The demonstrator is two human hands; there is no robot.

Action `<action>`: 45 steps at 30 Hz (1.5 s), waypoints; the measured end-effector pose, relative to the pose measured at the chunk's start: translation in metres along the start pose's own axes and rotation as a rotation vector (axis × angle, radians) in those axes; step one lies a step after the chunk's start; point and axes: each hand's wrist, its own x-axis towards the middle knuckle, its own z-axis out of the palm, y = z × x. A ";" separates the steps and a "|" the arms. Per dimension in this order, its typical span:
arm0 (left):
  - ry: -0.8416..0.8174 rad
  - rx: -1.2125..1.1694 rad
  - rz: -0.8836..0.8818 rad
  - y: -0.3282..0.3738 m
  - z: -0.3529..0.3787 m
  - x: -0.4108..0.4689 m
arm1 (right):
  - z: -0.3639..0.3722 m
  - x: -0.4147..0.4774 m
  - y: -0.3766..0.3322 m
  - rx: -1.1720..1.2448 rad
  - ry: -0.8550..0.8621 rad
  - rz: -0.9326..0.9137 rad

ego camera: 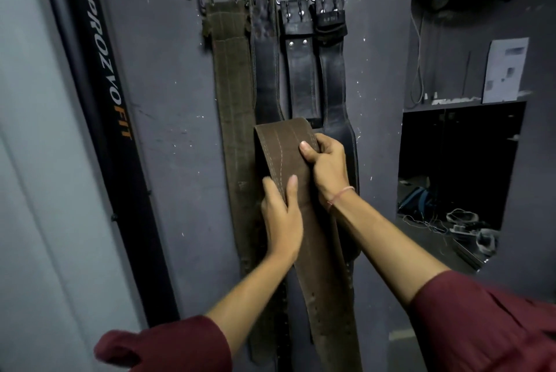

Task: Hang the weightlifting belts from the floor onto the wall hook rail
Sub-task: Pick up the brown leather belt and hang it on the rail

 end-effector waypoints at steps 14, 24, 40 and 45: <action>-0.329 -0.604 -0.814 0.039 -0.010 0.082 | -0.015 -0.024 0.020 0.145 -0.026 0.072; -0.185 -0.436 -0.409 0.030 -0.005 0.058 | -0.037 -0.061 0.036 0.085 -0.144 0.267; -0.272 -0.620 -0.807 0.025 -0.054 0.069 | -0.006 -0.038 0.006 0.191 -0.191 0.165; -0.246 -0.509 -0.913 0.033 -0.046 0.074 | -0.029 -0.065 0.029 0.233 -0.237 0.249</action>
